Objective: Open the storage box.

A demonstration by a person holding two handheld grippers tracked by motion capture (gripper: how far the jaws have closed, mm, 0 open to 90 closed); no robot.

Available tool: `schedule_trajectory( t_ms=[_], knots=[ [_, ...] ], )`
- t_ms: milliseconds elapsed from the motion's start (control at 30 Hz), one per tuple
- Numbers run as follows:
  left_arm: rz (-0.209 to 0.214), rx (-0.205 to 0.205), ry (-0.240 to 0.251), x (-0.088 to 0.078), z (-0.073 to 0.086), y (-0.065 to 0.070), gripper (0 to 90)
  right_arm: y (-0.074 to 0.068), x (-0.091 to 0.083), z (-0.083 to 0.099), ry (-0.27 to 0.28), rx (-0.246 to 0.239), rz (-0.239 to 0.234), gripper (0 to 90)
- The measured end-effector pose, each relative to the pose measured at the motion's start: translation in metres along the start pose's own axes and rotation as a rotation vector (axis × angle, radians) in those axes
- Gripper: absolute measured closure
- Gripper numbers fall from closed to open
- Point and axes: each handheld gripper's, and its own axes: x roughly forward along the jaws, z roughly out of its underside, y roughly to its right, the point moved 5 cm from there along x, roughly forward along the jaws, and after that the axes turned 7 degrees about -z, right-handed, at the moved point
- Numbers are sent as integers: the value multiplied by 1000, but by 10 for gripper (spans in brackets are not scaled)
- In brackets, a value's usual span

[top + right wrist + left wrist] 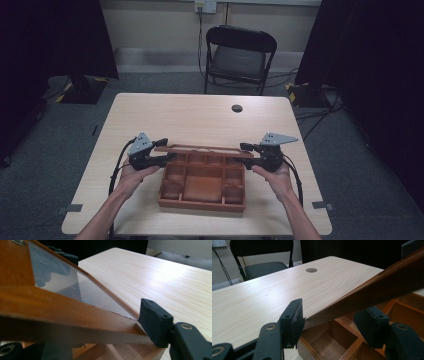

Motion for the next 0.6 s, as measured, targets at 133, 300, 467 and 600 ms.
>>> schedule_trajectory(
  t_ms=[133,300,467,600],
  knots=[
    [0,-33,19,2,-1,0,427,2,1,-4,4,8,0,451],
    [-6,-42,34,4,-1,-3,439,6,2,-10,19,15,4,464],
    [-6,-33,13,9,-5,-7,424,7,4,-15,44,27,13,470],
    [-3,-17,15,11,-7,-9,429,9,5,-17,55,34,-4,490]
  ],
)
